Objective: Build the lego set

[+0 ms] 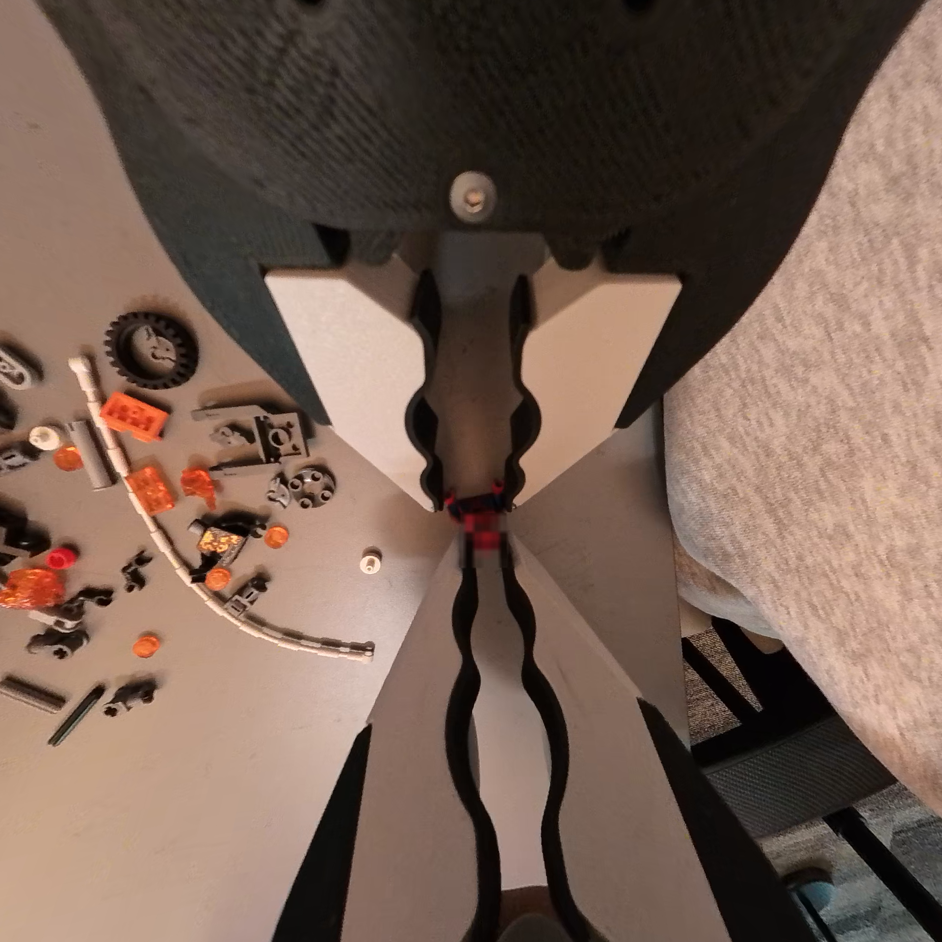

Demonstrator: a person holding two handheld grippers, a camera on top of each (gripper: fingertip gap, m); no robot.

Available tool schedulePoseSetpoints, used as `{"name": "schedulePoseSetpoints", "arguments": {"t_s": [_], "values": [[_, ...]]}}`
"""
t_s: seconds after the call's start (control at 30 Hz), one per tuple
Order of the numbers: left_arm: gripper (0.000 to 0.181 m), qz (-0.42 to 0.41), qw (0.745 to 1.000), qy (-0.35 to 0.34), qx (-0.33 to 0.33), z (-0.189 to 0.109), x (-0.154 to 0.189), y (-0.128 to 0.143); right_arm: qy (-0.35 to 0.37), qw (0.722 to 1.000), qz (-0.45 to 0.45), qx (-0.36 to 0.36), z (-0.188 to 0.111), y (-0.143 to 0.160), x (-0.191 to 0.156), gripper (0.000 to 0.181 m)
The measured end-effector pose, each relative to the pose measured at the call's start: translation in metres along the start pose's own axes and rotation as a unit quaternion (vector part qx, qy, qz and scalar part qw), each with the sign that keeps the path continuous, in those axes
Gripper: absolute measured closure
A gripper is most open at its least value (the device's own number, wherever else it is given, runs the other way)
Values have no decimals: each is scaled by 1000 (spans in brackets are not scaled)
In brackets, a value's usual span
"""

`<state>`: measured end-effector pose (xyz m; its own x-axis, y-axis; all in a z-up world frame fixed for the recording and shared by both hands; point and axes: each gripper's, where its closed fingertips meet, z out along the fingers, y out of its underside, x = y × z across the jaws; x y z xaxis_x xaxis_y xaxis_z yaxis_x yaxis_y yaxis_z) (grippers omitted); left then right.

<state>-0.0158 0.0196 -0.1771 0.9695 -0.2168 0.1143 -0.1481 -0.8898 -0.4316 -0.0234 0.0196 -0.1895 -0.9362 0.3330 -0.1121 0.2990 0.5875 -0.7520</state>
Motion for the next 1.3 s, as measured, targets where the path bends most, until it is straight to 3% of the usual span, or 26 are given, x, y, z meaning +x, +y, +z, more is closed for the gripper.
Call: {"name": "schedulePoseSetpoints", "arguments": {"t_s": [0.03,0.67,0.73,0.8,0.93,1.0,1.07,1.2,1.3], "values": [[172,-2,1000,-2,1,0,0,0,0,1000,0,0,0,0,0,158],[171,-28,998,-37,37,3,0,-1,7,1000,-8,0,-1,0,-1,158],[170,-51,996,-44,66,3,-2,-5,5,1000,-4,1,-2,0,-1,159],[158,-81,990,-58,104,0,-9,-9,-4,1000,14,5,-4,0,0,159],[142,-131,961,-72,234,-23,-20,-28,-46,993,79,75,-23,-15,5,158],[139,-138,937,-85,309,-42,-26,-38,-85,978,131,138,-39,-27,10,158],[138,-131,919,-95,360,-55,-27,-45,-144,946,192,216,-61,-41,16,159],[138,-79,910,-120,388,-52,-23,-56,-278,852,285,339,-103,-57,25,159],[139,-28,906,-153,395,-49,-22,-69,-343,819,299,350,-113,-57,19,159]]}}
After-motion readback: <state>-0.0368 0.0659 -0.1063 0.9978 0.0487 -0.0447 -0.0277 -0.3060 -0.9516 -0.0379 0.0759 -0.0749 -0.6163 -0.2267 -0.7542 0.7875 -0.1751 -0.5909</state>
